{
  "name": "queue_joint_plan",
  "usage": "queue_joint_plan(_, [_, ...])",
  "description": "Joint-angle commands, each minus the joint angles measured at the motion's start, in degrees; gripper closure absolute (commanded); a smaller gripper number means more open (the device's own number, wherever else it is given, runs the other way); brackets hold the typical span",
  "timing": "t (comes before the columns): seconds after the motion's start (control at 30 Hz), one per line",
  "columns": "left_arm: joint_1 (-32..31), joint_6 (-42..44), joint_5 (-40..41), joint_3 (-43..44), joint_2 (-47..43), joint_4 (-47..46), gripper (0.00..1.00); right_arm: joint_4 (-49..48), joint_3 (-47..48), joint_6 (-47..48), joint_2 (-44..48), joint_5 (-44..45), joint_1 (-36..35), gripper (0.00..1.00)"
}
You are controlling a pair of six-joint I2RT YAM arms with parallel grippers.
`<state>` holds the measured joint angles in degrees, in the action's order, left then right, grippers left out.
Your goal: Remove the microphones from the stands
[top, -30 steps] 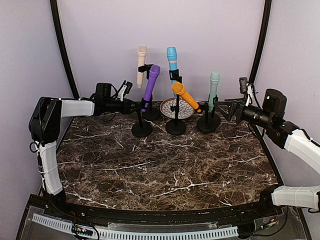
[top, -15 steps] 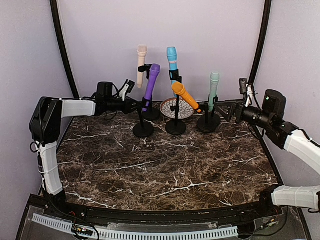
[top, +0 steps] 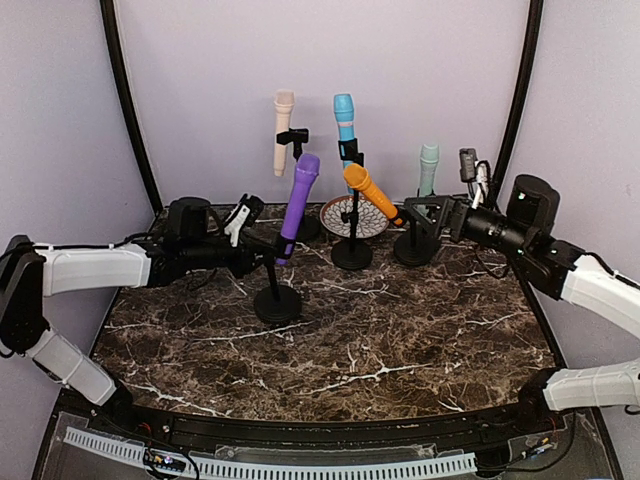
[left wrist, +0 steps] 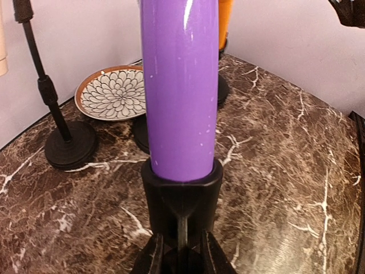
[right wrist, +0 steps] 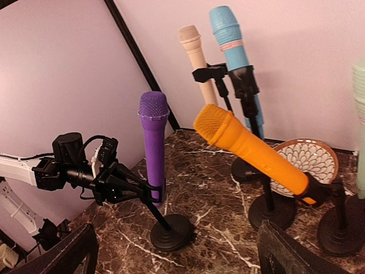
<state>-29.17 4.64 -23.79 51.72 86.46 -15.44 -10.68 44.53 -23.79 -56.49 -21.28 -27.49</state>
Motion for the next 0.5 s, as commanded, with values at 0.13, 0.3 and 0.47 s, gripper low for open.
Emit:
queue_joint_plan(0.13, [-10.0,-3.7,8.7,-7.5,-14.4,-4.3,1.0,-4.2,13.9,-3.6,-13.4,6.7,-13.6,0.02])
queue_joint_plan(0.3, [-14.8,-4.1,8.8,-7.3,-16.6,0.2,1.0,-6.9,17.4,-7.2,-18.5,7.4,-17.4,0.02])
queue_joint_plan(0.47, [-18.1,-4.2,6.3,-2.1,-16.5,10.2,1.0,-5.1,21.2,-6.6,-23.1,8.5,-21.1,0.01])
